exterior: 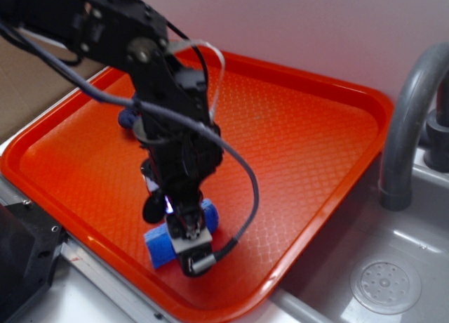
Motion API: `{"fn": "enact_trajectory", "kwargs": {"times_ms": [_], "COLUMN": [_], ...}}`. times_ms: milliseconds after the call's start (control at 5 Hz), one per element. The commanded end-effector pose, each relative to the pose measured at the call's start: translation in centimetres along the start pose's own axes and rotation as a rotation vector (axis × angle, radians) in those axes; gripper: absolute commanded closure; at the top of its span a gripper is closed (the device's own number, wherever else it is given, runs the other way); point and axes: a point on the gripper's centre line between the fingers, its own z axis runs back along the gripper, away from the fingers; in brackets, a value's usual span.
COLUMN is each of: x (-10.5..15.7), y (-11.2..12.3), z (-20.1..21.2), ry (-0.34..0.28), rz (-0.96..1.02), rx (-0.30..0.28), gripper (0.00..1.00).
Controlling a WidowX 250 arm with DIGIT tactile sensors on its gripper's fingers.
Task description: Grab the blue sponge.
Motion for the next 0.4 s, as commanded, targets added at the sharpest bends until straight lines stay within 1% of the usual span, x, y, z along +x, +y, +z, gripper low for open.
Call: {"fn": "enact_trajectory", "kwargs": {"times_ms": [0,200], "x": [-0.21,-0.41], "y": [-0.56,-0.57], "z": [-0.78,-0.24], "ry": [0.014,-0.005], "rz": [-0.016,0.0], "rx": [0.032,0.049], "gripper": [0.0,1.0]}}
